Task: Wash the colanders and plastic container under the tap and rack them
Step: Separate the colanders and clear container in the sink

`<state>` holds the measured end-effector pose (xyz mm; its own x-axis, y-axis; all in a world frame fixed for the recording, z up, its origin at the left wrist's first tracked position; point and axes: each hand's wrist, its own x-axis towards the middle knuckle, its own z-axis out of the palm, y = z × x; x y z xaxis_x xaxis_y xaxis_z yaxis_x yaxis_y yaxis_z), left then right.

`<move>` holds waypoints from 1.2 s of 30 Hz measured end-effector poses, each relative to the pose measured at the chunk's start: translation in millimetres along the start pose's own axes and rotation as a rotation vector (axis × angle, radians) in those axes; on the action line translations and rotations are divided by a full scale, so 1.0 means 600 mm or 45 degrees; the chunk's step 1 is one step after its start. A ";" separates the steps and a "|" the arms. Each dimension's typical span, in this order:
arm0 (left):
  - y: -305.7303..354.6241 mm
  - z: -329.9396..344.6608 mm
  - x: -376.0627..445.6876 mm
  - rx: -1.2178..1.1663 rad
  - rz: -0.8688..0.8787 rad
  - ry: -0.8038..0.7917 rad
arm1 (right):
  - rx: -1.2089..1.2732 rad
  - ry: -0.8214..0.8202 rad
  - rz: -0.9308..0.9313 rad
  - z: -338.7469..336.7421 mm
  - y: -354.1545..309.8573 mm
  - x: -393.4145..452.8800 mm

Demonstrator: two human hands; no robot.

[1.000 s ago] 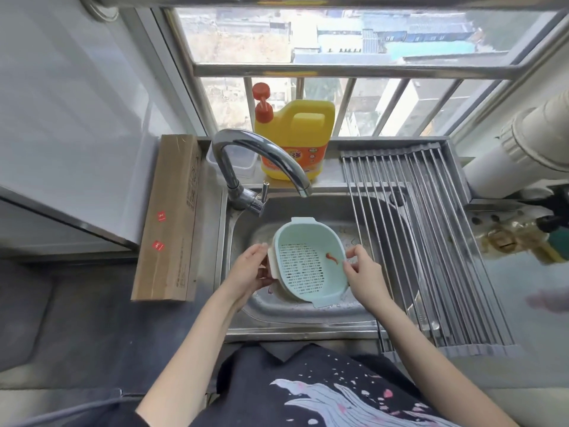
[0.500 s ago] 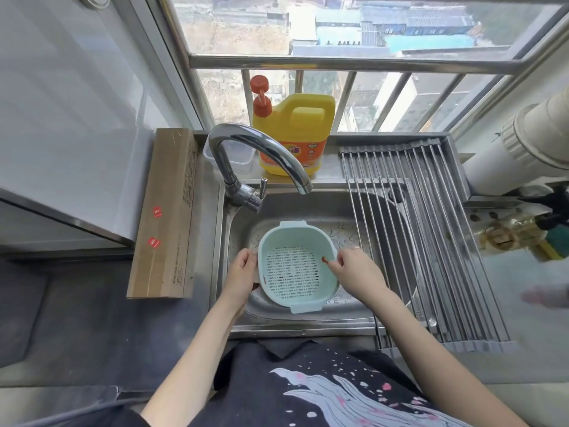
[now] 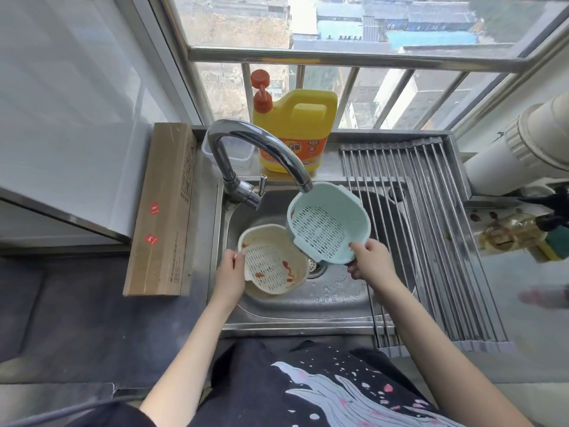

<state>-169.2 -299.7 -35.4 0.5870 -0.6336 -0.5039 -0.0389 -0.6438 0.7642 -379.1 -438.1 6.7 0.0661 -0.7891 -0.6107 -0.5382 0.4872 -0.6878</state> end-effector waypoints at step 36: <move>-0.023 0.009 0.031 0.417 0.208 0.036 | 0.045 0.352 0.400 0.182 0.125 0.122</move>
<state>-161.9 -304.8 -57.6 0.5737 -0.7303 -0.3709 -0.3883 -0.6412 0.6619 -323.0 -418.8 -132.4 -0.3274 -0.6683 -0.6680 -0.4667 0.7291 -0.5006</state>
